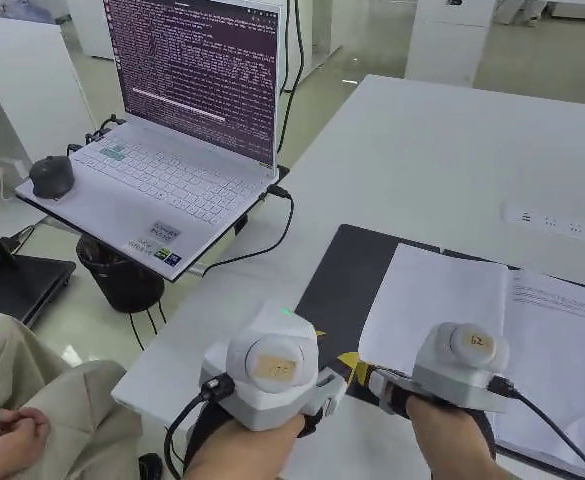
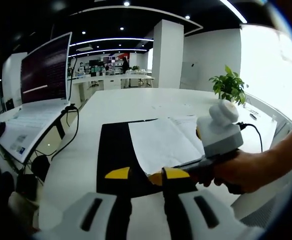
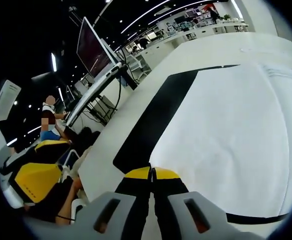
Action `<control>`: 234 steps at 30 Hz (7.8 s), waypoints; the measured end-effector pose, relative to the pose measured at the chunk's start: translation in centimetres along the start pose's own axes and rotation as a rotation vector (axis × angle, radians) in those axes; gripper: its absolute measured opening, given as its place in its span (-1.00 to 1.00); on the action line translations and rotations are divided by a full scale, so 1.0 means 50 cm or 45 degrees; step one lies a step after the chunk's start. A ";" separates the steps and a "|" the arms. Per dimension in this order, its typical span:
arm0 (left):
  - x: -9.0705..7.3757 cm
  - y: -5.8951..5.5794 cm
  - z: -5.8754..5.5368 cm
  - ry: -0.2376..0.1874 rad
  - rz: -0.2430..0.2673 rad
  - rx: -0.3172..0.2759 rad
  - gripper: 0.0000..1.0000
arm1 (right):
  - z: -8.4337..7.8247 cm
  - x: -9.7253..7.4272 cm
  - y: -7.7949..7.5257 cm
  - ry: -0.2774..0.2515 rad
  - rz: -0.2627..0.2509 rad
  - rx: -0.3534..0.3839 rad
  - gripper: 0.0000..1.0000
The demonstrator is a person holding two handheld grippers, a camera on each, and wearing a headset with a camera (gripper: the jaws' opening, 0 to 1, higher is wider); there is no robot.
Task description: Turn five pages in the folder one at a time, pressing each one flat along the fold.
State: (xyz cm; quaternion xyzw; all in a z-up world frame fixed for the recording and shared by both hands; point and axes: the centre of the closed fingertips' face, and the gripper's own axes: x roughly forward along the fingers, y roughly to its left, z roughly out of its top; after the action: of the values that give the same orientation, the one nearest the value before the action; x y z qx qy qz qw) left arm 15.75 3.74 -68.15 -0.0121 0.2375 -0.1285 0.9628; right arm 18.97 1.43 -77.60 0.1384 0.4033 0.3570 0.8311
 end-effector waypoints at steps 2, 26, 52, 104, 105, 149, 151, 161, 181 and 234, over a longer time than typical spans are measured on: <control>0.000 0.003 -0.003 0.008 0.010 -0.002 -0.56 | -0.007 0.004 0.008 0.013 0.037 0.010 -0.98; 0.118 -0.068 -0.083 0.203 -0.175 0.094 -0.53 | 0.026 -0.134 -0.093 -0.218 0.000 0.191 -0.88; 0.191 -0.055 -0.147 0.126 -0.066 0.132 -0.62 | 0.124 -0.169 -0.259 -0.287 -0.007 0.353 -1.00; 0.193 -0.051 -0.149 0.102 -0.057 0.135 -0.61 | 0.291 -0.045 -0.405 -0.207 -0.039 0.290 -1.00; 0.193 -0.051 -0.149 0.102 -0.057 0.136 -0.61 | 0.297 -0.043 -0.411 -0.208 -0.045 0.291 -1.00; 0.196 -0.049 -0.151 0.094 -0.057 0.135 -0.61 | 0.396 0.017 -0.489 -0.243 -0.109 0.236 -1.00; 0.196 -0.048 -0.151 0.094 -0.057 0.135 -0.61 | 0.392 0.014 -0.487 -0.239 -0.104 0.238 -1.00; 0.194 -0.051 -0.149 0.093 -0.057 0.132 -0.61 | 0.362 -0.005 -0.467 -0.208 -0.069 0.227 -1.00; 0.194 -0.050 -0.150 0.091 -0.059 0.125 -0.61 | 0.290 -0.043 -0.423 -0.135 -0.035 0.176 -1.00; 0.191 -0.053 -0.149 0.080 -0.058 0.132 -0.62 | 0.098 -0.156 -0.286 -0.078 0.043 0.156 -1.00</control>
State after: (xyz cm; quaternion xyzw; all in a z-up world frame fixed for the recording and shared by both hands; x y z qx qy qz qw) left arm 19.82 -0.97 -78.86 0.0365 0.2601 -0.1629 0.9510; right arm 26.34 -13.92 -77.43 0.2068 0.3963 0.3413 0.8269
